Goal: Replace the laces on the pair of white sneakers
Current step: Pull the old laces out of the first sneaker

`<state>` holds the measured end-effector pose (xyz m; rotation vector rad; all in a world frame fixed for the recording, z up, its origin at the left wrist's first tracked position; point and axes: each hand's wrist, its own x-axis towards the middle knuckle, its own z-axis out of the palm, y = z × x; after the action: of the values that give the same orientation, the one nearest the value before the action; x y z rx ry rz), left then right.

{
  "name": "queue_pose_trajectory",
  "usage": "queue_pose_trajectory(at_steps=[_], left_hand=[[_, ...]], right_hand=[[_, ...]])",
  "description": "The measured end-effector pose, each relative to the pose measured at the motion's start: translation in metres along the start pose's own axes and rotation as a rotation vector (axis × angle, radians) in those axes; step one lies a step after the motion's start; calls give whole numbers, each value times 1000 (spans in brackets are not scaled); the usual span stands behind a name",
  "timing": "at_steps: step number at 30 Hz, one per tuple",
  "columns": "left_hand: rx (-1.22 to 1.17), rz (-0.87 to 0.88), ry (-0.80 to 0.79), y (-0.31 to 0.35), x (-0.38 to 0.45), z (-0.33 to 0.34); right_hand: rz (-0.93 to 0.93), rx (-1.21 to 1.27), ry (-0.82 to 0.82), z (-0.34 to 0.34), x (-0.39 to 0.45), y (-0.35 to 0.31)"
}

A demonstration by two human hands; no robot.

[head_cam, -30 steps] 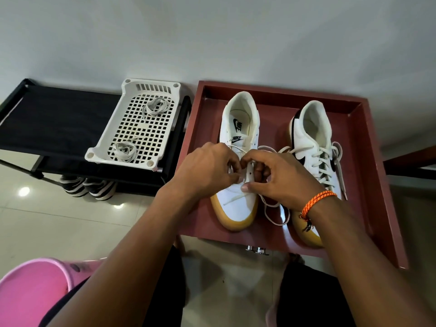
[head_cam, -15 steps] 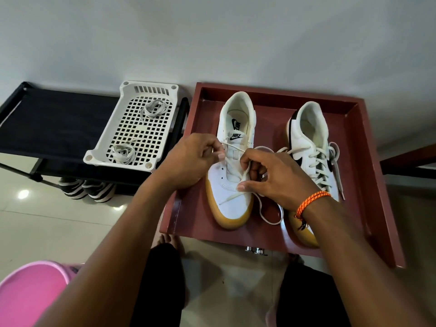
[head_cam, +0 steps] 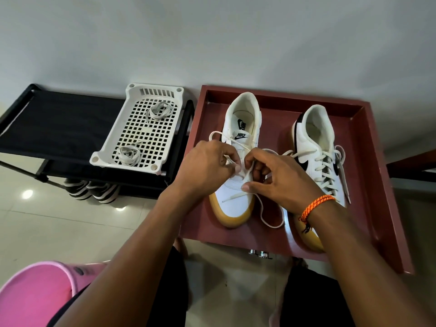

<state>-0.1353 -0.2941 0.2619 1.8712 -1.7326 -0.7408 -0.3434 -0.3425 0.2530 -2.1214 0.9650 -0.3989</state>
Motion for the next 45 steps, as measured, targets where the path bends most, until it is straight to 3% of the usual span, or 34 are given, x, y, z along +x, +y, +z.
queue_pose_trajectory(at_steps=[6, 11, 13, 24, 28, 30, 35, 41, 45], left_hand=[[-88, -28, 162, -6, 1, -14], [-15, 7, -161, 6, -2, -4], [33, -41, -200, 9, -1, 3], [-4, -62, 153, 0, 1, -12], [-11, -41, -152, 11, -3, -5], [26, -51, -211, 14, -3, 3], [139, -40, -30, 18, -5, 10], [38, -96, 191, 8, -1, -4], [10, -65, -145, 14, -3, 0]], right_hand=[[1, 15, -42, 0, -1, 3], [-14, -4, -56, -3, -2, 2], [-15, -2, -58, -2, -1, 2], [12, -21, -39, -2, -1, 0], [13, -52, -44, -4, -1, 0], [11, -62, -63, -6, -1, -1], [11, -31, -61, -6, -2, -1], [29, -27, -60, -4, -2, -1], [49, -96, -68, -6, -2, 0]])
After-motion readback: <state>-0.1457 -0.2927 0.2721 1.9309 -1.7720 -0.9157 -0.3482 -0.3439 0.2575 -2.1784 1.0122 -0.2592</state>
